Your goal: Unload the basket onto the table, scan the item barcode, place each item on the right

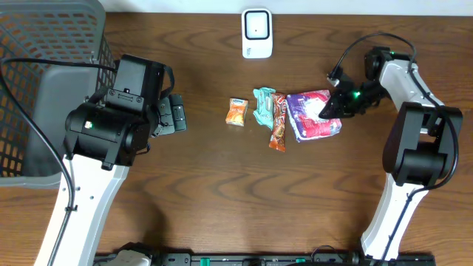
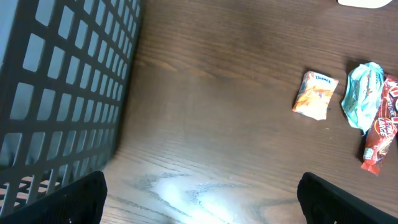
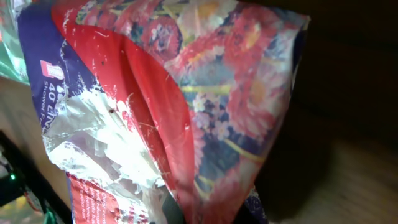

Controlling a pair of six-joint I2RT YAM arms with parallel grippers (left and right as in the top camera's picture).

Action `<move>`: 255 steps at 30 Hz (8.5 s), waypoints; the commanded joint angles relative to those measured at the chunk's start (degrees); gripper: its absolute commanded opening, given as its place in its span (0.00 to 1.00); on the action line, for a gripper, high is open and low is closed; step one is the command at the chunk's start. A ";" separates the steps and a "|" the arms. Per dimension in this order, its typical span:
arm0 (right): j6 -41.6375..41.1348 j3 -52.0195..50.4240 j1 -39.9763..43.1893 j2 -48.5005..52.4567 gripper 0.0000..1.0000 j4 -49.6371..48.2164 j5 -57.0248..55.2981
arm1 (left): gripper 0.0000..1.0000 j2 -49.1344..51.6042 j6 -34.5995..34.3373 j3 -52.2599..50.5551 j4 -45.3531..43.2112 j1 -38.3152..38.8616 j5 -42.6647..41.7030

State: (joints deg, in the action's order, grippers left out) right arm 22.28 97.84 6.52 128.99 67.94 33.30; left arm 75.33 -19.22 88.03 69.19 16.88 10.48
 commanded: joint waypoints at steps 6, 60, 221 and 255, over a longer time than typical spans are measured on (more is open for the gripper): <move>-21.92 10.21 -3.85 -13.42 0.01 1.09 -36.81 | 0.98 -0.11 0.55 0.22 0.22 -0.22 0.52; -6.78 12.52 0.15 -5.25 0.88 8.50 2.71 | 0.98 -0.11 0.55 0.22 0.22 -0.22 0.52; -50.51 0.61 13.51 -9.81 0.15 -34.93 -14.86 | 0.98 -0.11 0.55 0.22 0.22 -0.22 0.52; -47.69 -8.15 18.01 -6.54 0.14 -52.37 -32.22 | 0.98 -0.11 0.55 0.22 0.22 -0.22 0.52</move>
State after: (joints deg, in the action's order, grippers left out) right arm -26.33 84.25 22.79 122.54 13.30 -2.11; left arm 75.33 -19.22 88.03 69.19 16.86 10.48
